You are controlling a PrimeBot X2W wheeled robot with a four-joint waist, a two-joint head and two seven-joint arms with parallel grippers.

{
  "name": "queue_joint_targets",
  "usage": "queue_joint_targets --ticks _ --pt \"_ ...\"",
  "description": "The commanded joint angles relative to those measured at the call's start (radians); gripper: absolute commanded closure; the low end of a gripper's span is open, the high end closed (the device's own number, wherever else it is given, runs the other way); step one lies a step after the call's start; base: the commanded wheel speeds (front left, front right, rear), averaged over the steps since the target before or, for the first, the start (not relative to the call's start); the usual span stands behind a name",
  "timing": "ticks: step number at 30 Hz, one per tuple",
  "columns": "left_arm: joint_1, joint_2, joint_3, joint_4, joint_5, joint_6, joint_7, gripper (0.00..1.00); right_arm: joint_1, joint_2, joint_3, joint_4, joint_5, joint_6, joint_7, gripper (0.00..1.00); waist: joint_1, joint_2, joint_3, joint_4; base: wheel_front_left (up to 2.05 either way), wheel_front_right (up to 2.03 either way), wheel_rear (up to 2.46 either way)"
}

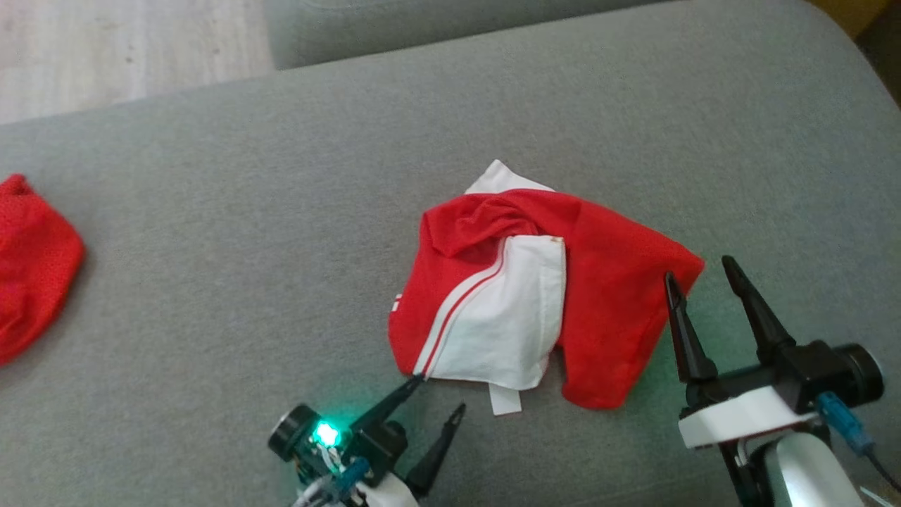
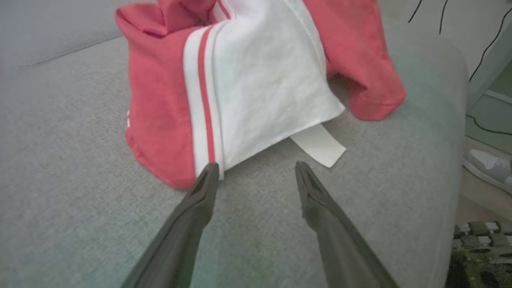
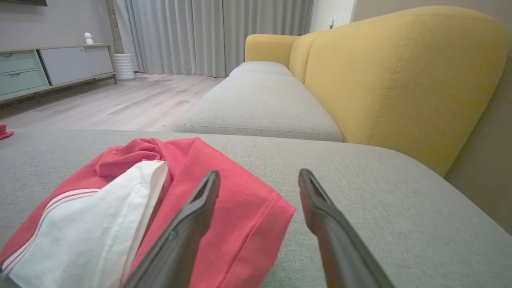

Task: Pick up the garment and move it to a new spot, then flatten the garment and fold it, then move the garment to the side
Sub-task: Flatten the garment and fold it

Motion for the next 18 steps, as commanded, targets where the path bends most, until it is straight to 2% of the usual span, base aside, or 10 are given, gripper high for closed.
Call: queue_joint_targets --ticks 1,7,14,15,16,17,18 --pt "-0.040 0.006 0.022 -0.010 0.012 0.013 -0.008 0.00 -0.042 -0.014 0.020 -0.039 0.006 -0.001 -0.011 0.00 -0.0003 0.0000 0.015 -0.016 0.00 0.00 0.00" --pt "-0.084 -0.002 0.022 0.070 0.029 0.064 -0.029 0.00 -0.049 -0.015 0.017 -0.039 0.009 -0.001 -0.011 0.00 -0.0003 0.0000 0.023 -0.033 0.00 0.00 0.00" --pt "-0.132 -0.014 0.009 0.141 0.039 0.098 -0.043 0.00 -0.058 -0.008 0.025 -0.032 0.014 -0.001 -0.011 0.00 -0.0003 0.0000 0.027 -0.043 0.00 0.00 0.00" --pt "-0.138 -0.016 0.006 0.154 0.038 0.097 -0.043 0.15 -0.060 -0.007 0.026 -0.031 0.016 -0.001 -0.011 0.00 -0.0003 0.0000 0.029 -0.044 0.00 0.00 0.00" --pt "-0.145 -0.018 0.003 0.167 0.037 0.095 -0.042 0.47 -0.061 -0.007 0.027 -0.031 0.017 -0.001 -0.011 0.00 -0.0003 0.0000 0.030 -0.045 0.00 0.00 0.00" --pt "-0.150 -0.020 0.000 0.180 0.034 0.094 -0.040 0.59 -0.062 -0.006 0.027 -0.030 0.018 -0.001 -0.011 0.00 -0.0003 0.0000 0.031 -0.047 0.00 0.00 0.00" --pt "-0.155 -0.022 -0.002 0.192 0.031 0.092 -0.039 0.79 -0.062 -0.006 0.026 -0.030 0.019 -0.001 -0.011 0.00 -0.0003 0.0000 0.031 -0.048 0.00 0.00 0.00"
